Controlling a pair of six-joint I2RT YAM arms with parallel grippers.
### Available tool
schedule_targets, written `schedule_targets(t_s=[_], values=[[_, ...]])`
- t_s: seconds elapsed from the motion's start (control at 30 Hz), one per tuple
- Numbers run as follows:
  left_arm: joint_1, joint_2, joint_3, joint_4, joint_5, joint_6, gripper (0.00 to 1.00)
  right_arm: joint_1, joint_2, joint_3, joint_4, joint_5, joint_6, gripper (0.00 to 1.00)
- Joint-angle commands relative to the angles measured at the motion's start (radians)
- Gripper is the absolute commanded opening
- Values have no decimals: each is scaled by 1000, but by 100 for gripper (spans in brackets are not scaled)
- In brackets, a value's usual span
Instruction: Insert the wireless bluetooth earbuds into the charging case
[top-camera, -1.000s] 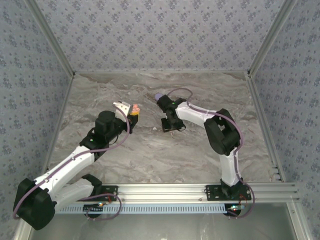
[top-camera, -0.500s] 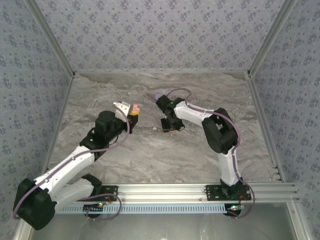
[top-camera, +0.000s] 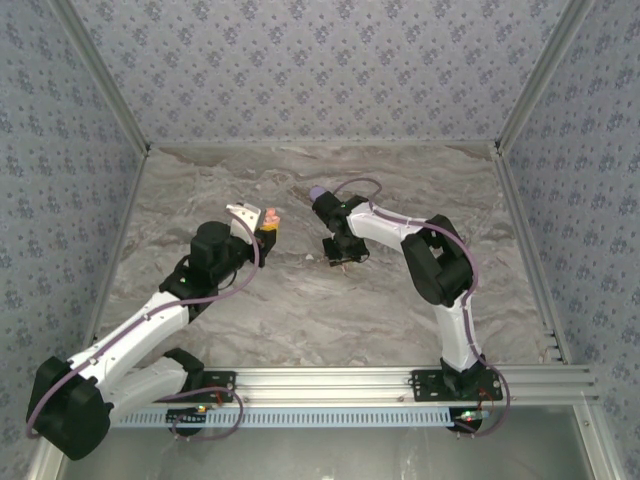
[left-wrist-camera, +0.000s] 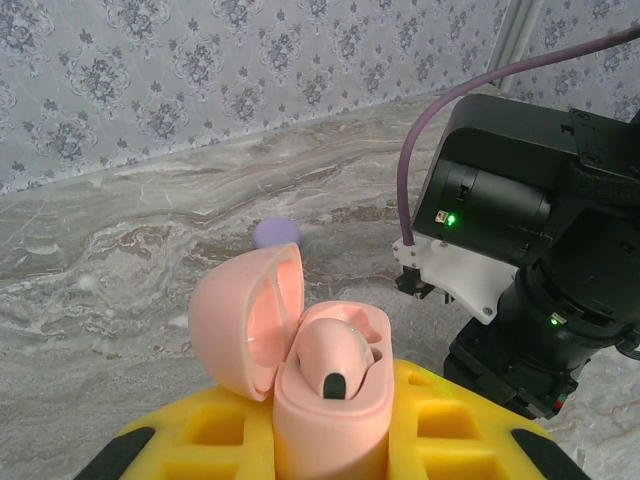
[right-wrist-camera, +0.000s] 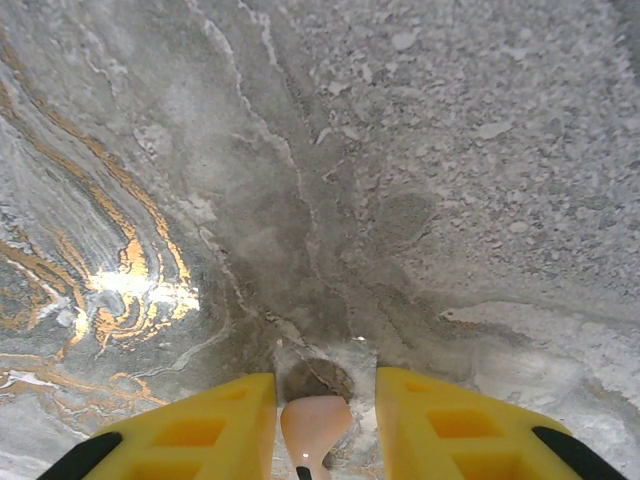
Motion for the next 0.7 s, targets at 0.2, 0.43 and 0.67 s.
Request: schedule_targets(t_s=[0.2,0.43,0.67], values=[[7,3,33,30,4,-13,14,6,52,17,-41,-8,4,27],[7,14,37,33,11,-15,14,7,40,13,-36,-5,3,22],[5,65,38,63,48,-42,14,-6,-13,-18,12,-31,-1,22]])
